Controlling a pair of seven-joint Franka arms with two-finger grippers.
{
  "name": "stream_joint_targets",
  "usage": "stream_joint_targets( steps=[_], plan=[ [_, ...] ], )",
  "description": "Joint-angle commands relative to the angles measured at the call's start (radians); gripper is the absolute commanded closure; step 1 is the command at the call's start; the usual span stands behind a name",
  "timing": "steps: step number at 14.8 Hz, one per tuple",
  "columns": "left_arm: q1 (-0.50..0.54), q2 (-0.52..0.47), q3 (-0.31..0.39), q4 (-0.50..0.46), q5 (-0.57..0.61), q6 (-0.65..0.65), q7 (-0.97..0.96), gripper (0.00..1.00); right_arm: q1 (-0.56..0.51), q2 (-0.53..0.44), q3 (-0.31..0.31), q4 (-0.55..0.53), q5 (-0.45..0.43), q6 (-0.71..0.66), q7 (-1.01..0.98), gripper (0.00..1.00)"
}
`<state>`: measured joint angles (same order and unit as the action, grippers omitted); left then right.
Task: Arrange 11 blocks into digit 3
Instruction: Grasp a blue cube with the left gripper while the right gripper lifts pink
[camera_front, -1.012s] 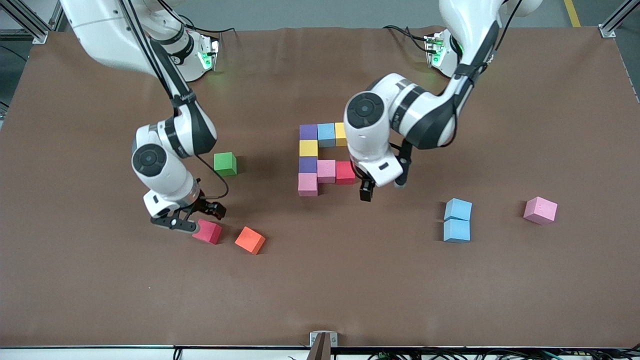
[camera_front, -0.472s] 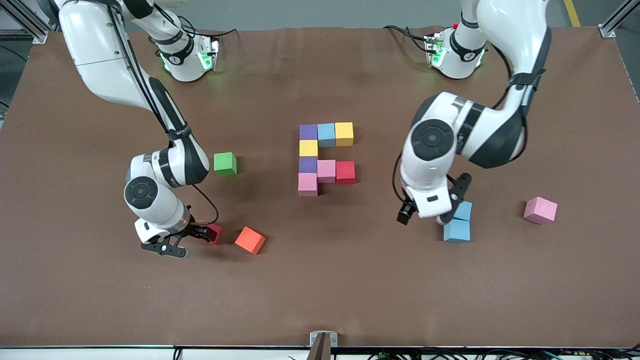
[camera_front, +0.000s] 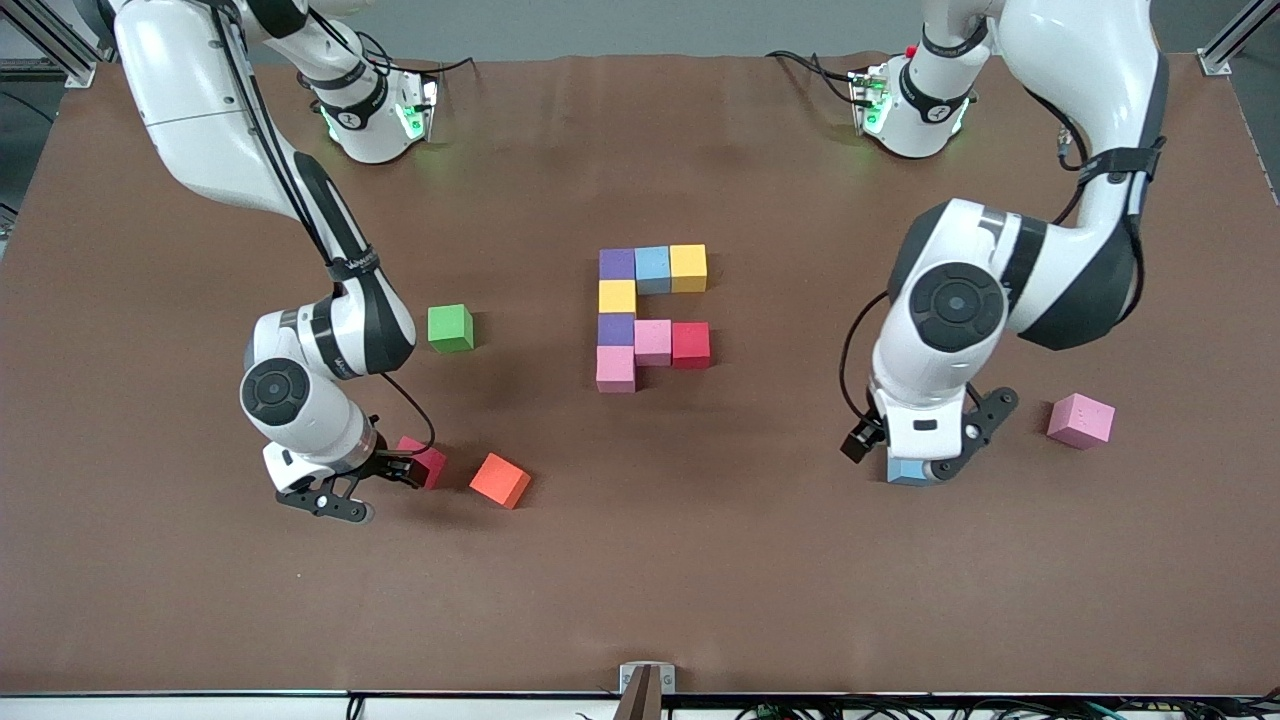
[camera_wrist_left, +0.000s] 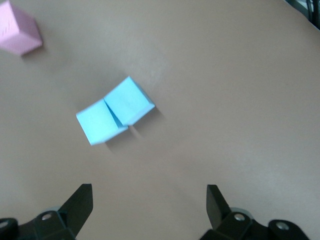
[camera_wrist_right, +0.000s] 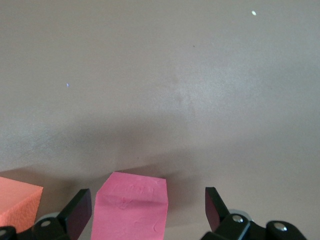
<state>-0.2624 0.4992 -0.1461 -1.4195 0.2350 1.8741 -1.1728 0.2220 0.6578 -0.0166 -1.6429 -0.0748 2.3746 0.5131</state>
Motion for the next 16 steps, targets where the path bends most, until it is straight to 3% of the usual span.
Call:
stream_joint_targets(
  steps=[1,7,9,12,13,16],
  plan=[
    [0.044,-0.019,-0.007,0.004,0.003,-0.023,0.180,0.01,0.013,0.019,0.009,0.008,0.006,-0.011,0.073,0.00],
    [0.146,-0.015,-0.006,0.024,-0.037,-0.023,0.583,0.00,0.017,0.062,0.010,-0.006,0.007,0.029,0.099,0.04],
    [0.170,-0.007,-0.004,0.021,-0.054,-0.021,0.648,0.00,0.017,0.063,0.010,-0.006,0.007,0.022,0.123,0.24],
    [0.181,0.036,-0.006,0.019,-0.057,0.025,0.761,0.00,0.025,0.062,0.012,0.003,0.006,0.017,0.128,0.83],
    [0.196,0.045,-0.006,0.011,-0.060,0.054,0.813,0.00,0.030,0.060,0.012,0.005,0.003,0.009,0.125,0.97],
    [0.224,0.103,-0.007,0.007,-0.062,0.086,0.946,0.00,0.054,0.046,0.015,0.040,-0.005,-0.067,0.120,1.00]
  ],
)
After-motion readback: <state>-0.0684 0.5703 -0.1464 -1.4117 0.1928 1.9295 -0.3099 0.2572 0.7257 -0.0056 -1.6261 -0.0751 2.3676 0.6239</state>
